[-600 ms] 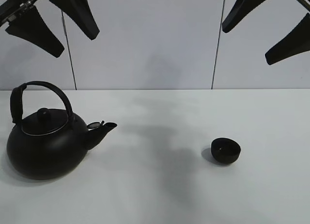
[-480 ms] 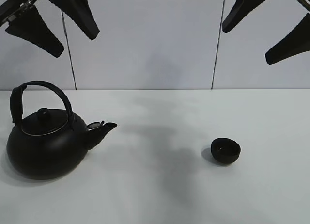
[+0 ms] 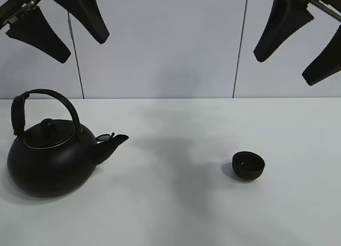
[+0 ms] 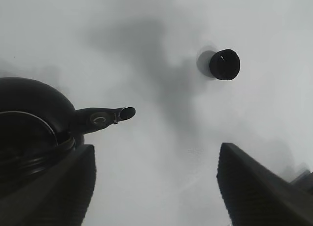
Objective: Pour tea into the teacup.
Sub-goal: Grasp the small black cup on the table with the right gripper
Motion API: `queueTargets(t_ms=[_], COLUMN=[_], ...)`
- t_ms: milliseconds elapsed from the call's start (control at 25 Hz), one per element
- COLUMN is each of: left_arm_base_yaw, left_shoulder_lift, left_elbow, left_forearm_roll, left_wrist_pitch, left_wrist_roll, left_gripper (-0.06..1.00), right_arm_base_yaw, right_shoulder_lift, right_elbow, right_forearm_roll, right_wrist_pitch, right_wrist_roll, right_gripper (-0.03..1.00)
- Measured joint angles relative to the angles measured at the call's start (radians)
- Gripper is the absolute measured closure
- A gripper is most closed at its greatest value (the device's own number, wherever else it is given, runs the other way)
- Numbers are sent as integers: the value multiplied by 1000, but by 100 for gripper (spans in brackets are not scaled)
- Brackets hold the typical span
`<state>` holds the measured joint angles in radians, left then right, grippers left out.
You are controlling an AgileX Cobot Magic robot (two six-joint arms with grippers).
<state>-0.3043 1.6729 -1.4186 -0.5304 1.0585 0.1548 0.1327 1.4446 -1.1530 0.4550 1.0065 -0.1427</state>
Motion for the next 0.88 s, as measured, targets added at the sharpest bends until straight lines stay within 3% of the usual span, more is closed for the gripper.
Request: queueTargets(t_ms=[200, 480, 880], left_arm_base_yaw=[0, 0, 0], left_shoulder_lift=[0, 0, 0], left_elbow=[0, 0, 0], left_forearm_roll=[0, 0, 0], left_wrist_pitch=[0, -9, -11], left_wrist_roll=[0, 0, 0], left_gripper=[43, 43, 43], right_arm_base_yaw=[41, 198, 206], right_shoulder_lift=[36, 153, 390], right_elbow=[-94, -181, -184], right_forearm_roll=[-86, -352, -374], right_wrist_pitch=[54, 84, 14], right_wrist_roll=[-11, 117, 143], right_gripper=[42, 42, 42])
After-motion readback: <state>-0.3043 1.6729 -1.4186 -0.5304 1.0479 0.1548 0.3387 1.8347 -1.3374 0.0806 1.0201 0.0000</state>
